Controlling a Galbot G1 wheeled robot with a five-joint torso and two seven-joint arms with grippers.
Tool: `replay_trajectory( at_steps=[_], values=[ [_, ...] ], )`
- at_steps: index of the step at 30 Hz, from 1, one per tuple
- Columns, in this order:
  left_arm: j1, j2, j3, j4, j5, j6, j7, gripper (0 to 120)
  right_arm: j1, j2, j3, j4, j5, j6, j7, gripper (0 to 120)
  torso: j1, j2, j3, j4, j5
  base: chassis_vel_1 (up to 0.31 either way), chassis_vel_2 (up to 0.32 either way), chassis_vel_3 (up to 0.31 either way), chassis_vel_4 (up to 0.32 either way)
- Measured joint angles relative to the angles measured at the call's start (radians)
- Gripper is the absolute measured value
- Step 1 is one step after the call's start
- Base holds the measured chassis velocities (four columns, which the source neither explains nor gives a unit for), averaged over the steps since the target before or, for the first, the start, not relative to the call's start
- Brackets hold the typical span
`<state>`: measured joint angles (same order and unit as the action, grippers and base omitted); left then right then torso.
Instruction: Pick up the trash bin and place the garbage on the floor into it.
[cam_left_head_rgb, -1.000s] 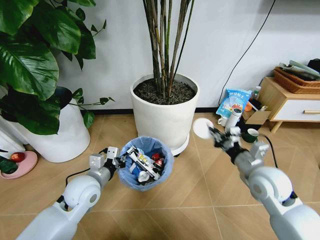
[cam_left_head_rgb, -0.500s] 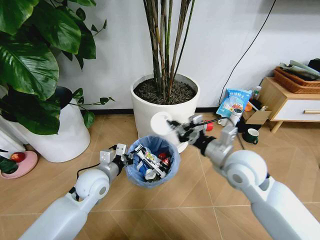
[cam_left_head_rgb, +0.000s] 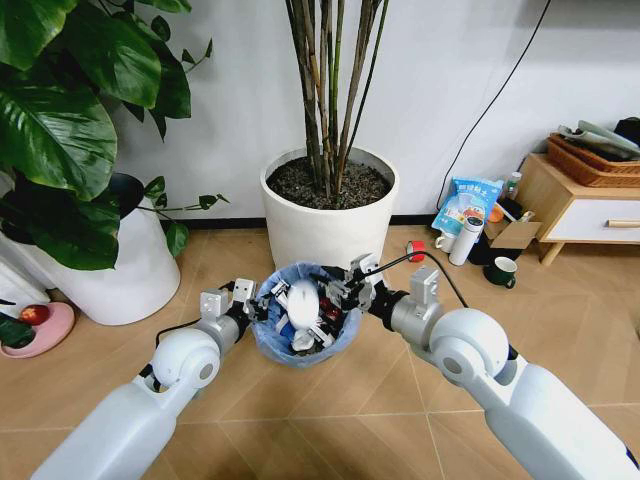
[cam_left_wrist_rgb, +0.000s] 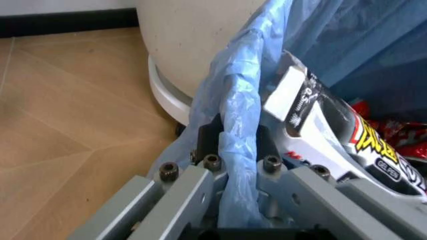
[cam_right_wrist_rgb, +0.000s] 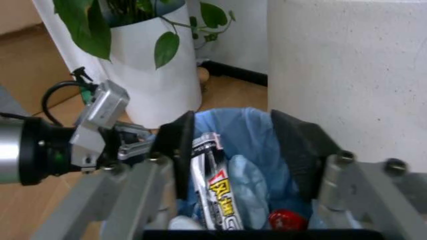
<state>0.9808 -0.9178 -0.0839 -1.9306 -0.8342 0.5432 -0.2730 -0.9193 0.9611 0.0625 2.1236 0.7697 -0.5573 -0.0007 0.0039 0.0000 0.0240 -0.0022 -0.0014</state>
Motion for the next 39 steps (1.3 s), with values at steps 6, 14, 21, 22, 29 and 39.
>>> replay_trajectory(
  at_steps=[6,14,21,22,29,39],
  values=[
    [0.009,0.003,-0.010,-0.005,0.001,0.000,0.000,0,-0.022,0.004,0.033,0.011,-0.006,0.027,0.031,67,0.000,0.000,0.000,-0.0001,0.0008,0.000,0.000,0.000,0.000],
    [0.046,0.003,-0.059,-0.016,0.033,-0.004,0.000,0,-0.105,0.019,0.131,0.042,-0.131,0.080,0.074,94,0.000,0.000,0.000,-0.0001,0.0005,0.000,0.000,0.000,0.000],
    [0.103,-0.005,-0.136,-0.046,0.067,-0.011,-0.037,0,-0.235,0.061,0.227,0.039,-0.287,0.140,0.143,100,0.000,0.000,0.000,0.0001,0.0008,0.000,0.000,0.000,0.000],
    [0.120,-0.007,-0.157,-0.053,0.080,-0.012,-0.038,0,-0.284,0.079,0.266,0.044,-0.320,0.147,0.150,100,0.000,0.000,0.000,0.0001,0.0007,0.000,0.000,0.000,0.000],
    [0.260,-0.044,-0.304,-0.108,0.142,0.001,-0.036,0,-0.472,0.184,0.444,0.082,-0.416,0.177,0.153,100,0.000,0.000,0.000,-0.0004,0.0007,0.000,0.000,0.000,0.000],
    [0.464,-0.105,-0.460,-0.217,0.179,0.040,-0.040,0,-0.575,0.252,0.534,0.158,-0.436,0.171,0.152,100,0.000,0.000,0.000,0.0000,0.0006,0.000,0.000,0.000,0.000]
  ],
)
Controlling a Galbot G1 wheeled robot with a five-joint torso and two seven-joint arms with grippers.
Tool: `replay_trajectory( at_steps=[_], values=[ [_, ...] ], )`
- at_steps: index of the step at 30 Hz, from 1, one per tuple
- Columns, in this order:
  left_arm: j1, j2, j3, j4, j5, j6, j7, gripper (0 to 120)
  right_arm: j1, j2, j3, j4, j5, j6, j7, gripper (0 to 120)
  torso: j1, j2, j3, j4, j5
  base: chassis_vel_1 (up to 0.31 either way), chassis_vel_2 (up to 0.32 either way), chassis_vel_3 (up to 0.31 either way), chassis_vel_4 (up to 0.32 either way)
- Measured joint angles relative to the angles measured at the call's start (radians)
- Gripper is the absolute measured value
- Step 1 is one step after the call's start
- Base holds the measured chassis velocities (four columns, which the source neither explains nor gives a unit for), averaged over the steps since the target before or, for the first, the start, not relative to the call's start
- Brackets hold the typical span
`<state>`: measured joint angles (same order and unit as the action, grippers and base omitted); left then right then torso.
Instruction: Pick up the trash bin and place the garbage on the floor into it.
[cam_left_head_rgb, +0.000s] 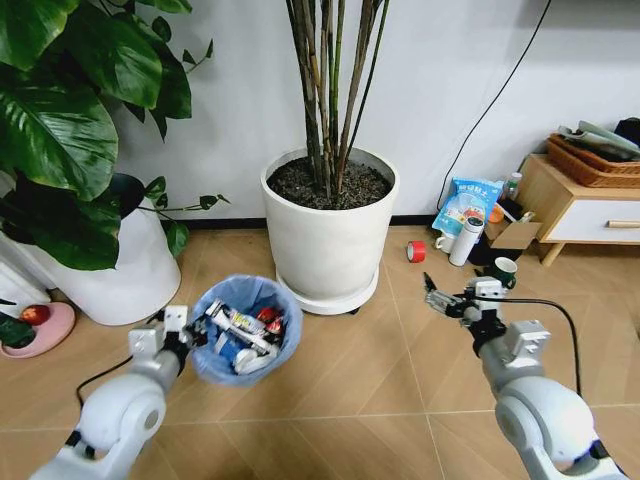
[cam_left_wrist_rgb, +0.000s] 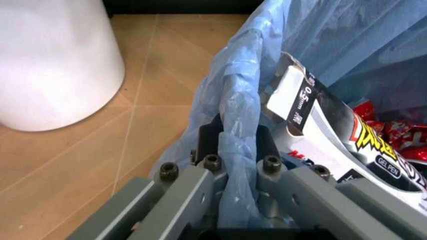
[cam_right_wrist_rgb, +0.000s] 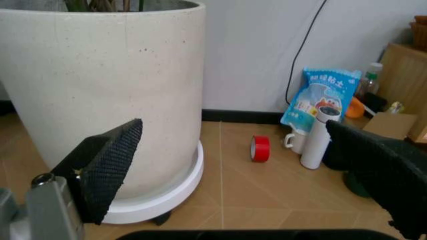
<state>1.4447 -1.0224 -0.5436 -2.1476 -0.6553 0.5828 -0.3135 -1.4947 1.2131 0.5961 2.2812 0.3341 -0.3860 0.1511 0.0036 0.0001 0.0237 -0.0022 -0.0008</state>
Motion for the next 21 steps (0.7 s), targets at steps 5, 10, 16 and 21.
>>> replay_trajectory(
  at_steps=[5,10,16,21],
  values=[
    [0.036,-0.013,-0.027,-0.036,0.017,-0.005,0.000,0,-0.009,0.000,-0.011,0.013,-0.002,-0.004,0.012,100,0.000,0.000,0.000,0.0000,0.0000,0.000,0.000,0.000,0.000],
    [0.051,-0.022,-0.038,-0.052,0.025,-0.012,0.000,0,-0.006,-0.005,-0.022,0.013,-0.001,-0.004,0.016,100,0.000,0.000,0.000,0.0000,0.0000,0.070,-0.079,-0.071,0.065],
    [0.069,-0.033,-0.039,-0.067,0.044,-0.020,0.004,0,-0.013,-0.005,-0.030,0.014,-0.004,-0.001,0.018,100,0.000,0.000,0.000,0.0000,0.0001,0.151,-0.160,-0.155,0.159],
    [0.076,-0.037,-0.036,-0.074,0.056,-0.028,0.014,0,-0.026,-0.003,-0.031,0.017,-0.007,0.002,0.023,100,0.000,0.000,0.000,-0.0002,-0.0002,0.157,-0.172,-0.152,0.163]
  ],
)
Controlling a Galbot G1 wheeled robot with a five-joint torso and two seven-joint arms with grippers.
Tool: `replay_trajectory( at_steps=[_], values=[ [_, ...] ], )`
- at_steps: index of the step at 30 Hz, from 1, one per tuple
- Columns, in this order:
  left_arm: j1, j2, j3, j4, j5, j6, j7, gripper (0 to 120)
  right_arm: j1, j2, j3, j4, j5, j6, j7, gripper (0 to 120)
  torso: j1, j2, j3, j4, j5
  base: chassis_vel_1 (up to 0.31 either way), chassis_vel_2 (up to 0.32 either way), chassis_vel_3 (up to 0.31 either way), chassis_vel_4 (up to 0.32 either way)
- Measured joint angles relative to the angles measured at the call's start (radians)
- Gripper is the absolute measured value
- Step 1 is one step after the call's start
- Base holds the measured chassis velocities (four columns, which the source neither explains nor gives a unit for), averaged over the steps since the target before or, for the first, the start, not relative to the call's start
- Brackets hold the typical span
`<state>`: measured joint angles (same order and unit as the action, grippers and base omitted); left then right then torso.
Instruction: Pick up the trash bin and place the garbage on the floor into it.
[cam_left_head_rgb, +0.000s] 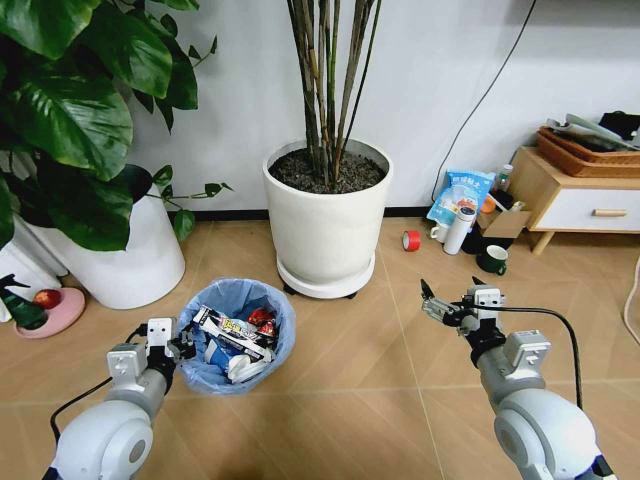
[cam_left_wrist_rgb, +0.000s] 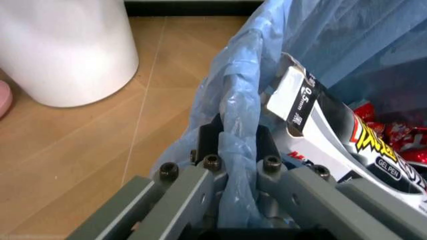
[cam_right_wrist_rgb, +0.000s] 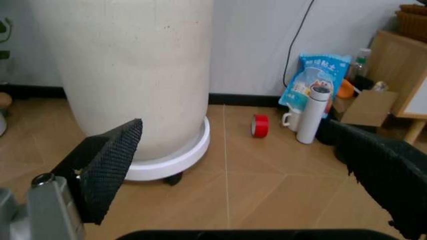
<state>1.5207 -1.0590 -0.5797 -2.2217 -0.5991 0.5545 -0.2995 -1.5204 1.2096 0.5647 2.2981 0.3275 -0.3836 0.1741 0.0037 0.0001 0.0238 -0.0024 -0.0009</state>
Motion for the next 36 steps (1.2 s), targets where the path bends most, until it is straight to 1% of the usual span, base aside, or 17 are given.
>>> replay_trajectory(
  at_steps=[5,8,11,15,16,19,20,23,24,28,31,36],
  values=[
    [0.000,0.002,0.004,-0.006,0.000,-0.003,0.000,0,-0.007,0.003,-0.002,0.000,-0.005,0.014,0.006,100,0.000,0.000,0.000,0.0002,0.0001,0.127,-0.110,-0.119,0.109],
    [0.004,0.004,0.012,-0.008,-0.014,0.021,-0.026,0,-0.005,0.003,-0.006,0.000,-0.001,0.025,0.017,100,0.000,0.000,0.000,0.0003,0.0004,0.075,-0.076,-0.083,0.062],
    [0.001,0.007,0.027,0.013,-0.045,0.033,-0.052,0,-0.001,0.002,-0.007,-0.003,0.003,0.030,0.023,100,0.000,0.000,0.000,0.0001,0.0002,0.012,-0.024,-0.002,0.008],
    [-0.052,0.009,0.060,0.085,-0.163,0.052,-0.137,0,0.001,0.002,-0.003,-0.009,0.016,0.032,0.028,100,0.000,0.000,0.000,0.0001,0.0002,0.000,0.000,0.000,0.000],
    [-0.052,0.009,0.060,0.085,-0.163,0.052,-0.137,0,0.001,0.002,-0.003,-0.009,0.016,0.032,0.028,100,0.000,0.000,0.000,0.0001,0.0002,0.000,0.000,0.000,0.000],
    [-0.101,0.007,0.084,0.149,-0.231,0.050,-0.184,0,-0.005,0.001,0.005,-0.012,0.025,0.037,0.029,100,0.000,0.000,0.000,0.0001,0.0003,0.000,0.000,0.000,0.000],
    [-0.101,0.007,0.084,0.149,-0.231,0.050,-0.184,0,-0.005,0.001,0.005,-0.012,0.025,0.037,0.029,100,0.000,0.000,0.000,0.0001,0.0003,0.000,0.000,0.000,0.000],
    [-0.158,-0.006,0.101,0.214,-0.260,0.038,-0.223,0,-0.011,-0.006,0.015,-0.012,0.042,0.037,0.031,100,0.000,0.000,0.000,0.0000,0.0004,0.000,0.000,0.000,0.000],
    [-0.158,-0.006,0.101,0.214,-0.260,0.038,-0.223,0,-0.011,-0.006,0.015,-0.012,0.042,0.037,0.031,100,0.000,0.000,0.000,0.0000,0.0004,0.000,0.000,0.000,0.000],
    [-0.203,-0.028,0.106,0.273,-0.295,0.028,-0.286,0,-0.011,-0.018,0.017,-0.012,0.052,0.037,0.035,100,0.000,0.000,0.000,0.0001,0.0003,0.000,0.000,0.000,0.000],
    [-0.213,-0.039,0.105,0.288,-0.318,0.023,-0.311,0,-0.007,-0.021,0.015,-0.013,0.055,0.036,0.039,100,0.000,0.000,0.000,0.0001,0.0002,0.000,0.000,0.000,0.000],
    [-0.219,-0.051,0.104,0.321,-0.326,0.012,-0.321,0,0.004,-0.027,0.005,-0.015,0.066,0.031,0.050,100,0.000,0.000,0.000,0.0003,0.0003,0.000,0.000,0.000,0.000]
  ],
)
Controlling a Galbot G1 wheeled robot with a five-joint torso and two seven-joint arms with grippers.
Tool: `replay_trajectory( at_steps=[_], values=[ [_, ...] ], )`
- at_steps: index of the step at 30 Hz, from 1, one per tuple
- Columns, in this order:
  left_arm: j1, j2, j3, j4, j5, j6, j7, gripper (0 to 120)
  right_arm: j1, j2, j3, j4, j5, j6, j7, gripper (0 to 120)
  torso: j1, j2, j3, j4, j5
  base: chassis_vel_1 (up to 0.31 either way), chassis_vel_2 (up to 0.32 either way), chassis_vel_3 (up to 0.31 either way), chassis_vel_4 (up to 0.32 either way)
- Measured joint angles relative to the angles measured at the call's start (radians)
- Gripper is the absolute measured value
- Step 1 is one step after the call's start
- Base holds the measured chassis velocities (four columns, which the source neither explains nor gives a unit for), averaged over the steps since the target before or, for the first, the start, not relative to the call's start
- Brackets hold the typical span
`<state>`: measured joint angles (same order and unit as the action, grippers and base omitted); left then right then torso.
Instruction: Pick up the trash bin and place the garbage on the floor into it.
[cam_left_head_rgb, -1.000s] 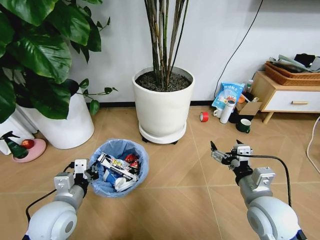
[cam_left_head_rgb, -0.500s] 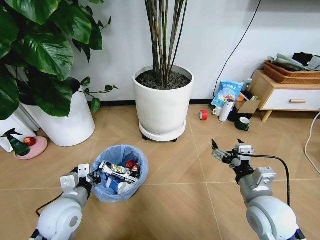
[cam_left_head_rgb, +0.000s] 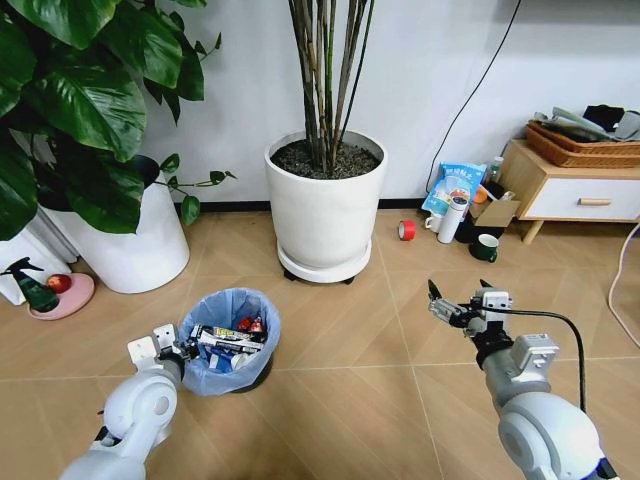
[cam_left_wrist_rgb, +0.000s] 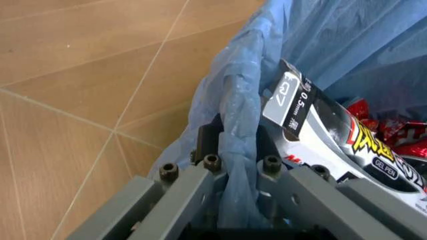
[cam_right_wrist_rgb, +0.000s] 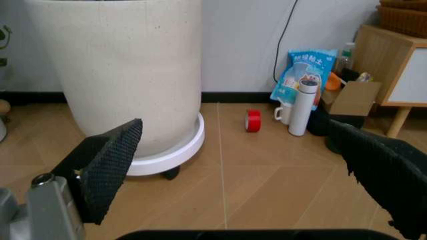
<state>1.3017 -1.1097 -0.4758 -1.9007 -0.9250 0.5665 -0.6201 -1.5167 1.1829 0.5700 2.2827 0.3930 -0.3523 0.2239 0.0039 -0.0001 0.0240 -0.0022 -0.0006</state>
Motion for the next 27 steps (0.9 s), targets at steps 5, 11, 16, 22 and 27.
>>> replay_trajectory(
  at_steps=[5,11,16,22,27],
  values=[
    [-0.014,-0.004,-0.001,0.036,-0.004,-0.001,-0.004,0,0.006,-0.001,-0.006,0.000,0.011,-0.003,0.009,100,0.000,0.000,0.000,0.0000,-0.0001,0.000,0.000,0.000,0.000],
    [-0.035,-0.004,0.006,0.064,-0.004,-0.004,-0.002,0,0.002,0.003,-0.005,-0.001,0.013,-0.002,0.009,100,0.000,0.000,0.000,-0.0001,-0.0001,0.000,0.000,0.000,0.000],
    [-0.046,-0.007,0.021,0.081,-0.007,-0.006,-0.004,0,0.000,0.004,-0.004,0.000,0.014,0.000,0.011,100,0.000,0.000,0.000,-0.0001,-0.0001,0.000,0.000,0.000,0.000],
    [-0.061,-0.015,0.030,0.104,-0.019,-0.009,-0.006,0,0.004,-0.006,0.000,0.000,0.023,0.000,0.013,100,0.000,0.000,0.000,0.0001,0.0006,0.000,0.000,0.000,0.000],
    [-0.069,-0.017,0.037,0.126,-0.024,-0.015,-0.005,0,0.008,-0.008,0.000,-0.001,0.027,0.000,0.017,100,0.000,0.000,0.000,0.0000,0.0007,0.000,0.000,0.000,0.000]
  ],
)
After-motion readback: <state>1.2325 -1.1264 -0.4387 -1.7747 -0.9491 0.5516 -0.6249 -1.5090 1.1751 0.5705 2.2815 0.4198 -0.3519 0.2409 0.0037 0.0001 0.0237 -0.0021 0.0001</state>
